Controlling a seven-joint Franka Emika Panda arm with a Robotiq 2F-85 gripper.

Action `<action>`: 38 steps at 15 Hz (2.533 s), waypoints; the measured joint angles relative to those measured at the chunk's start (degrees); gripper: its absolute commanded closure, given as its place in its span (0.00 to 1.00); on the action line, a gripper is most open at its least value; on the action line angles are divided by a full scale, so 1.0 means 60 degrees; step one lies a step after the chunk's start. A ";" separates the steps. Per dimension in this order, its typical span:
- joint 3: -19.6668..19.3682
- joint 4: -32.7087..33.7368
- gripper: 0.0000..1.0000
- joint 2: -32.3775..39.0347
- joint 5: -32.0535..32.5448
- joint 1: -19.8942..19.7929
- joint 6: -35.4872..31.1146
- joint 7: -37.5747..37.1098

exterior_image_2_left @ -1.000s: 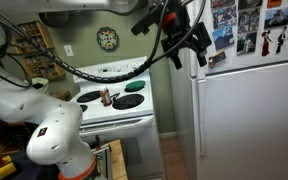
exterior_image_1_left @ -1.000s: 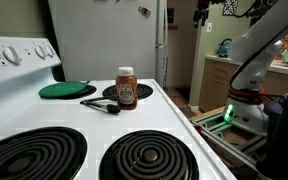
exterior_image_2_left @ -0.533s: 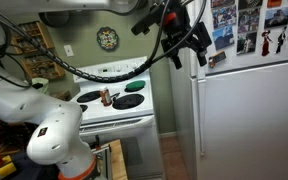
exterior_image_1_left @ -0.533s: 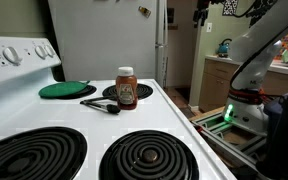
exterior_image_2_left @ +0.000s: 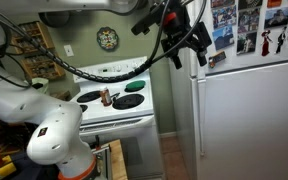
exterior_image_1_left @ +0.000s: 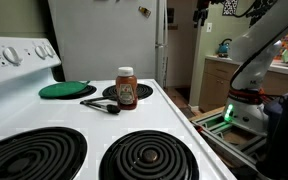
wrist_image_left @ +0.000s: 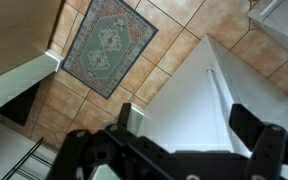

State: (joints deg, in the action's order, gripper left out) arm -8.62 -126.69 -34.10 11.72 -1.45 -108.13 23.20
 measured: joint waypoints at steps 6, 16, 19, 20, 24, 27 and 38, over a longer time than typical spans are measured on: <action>-0.0021 0.0152 0.00 -0.0001 -0.0868 0.0671 -0.0998 0.0839; -0.0409 0.0316 0.00 0.0245 -0.3312 0.1918 -0.1898 0.3114; -0.0371 0.0322 0.00 0.0408 -0.3571 0.1911 -0.2621 0.2989; -0.0338 0.0323 0.00 0.0470 -0.3663 0.1911 -0.2827 0.2910; -0.0213 0.0323 0.00 0.0704 -0.3848 0.1912 -0.3583 0.2615; -0.0190 0.0320 0.00 0.0873 -0.3908 0.1911 -0.4109 0.2484; -0.0031 0.0318 0.00 0.1480 -0.4136 0.1841 -0.5537 0.1107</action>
State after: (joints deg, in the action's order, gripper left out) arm -8.80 -124.78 -25.22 -13.10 9.60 -141.36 29.84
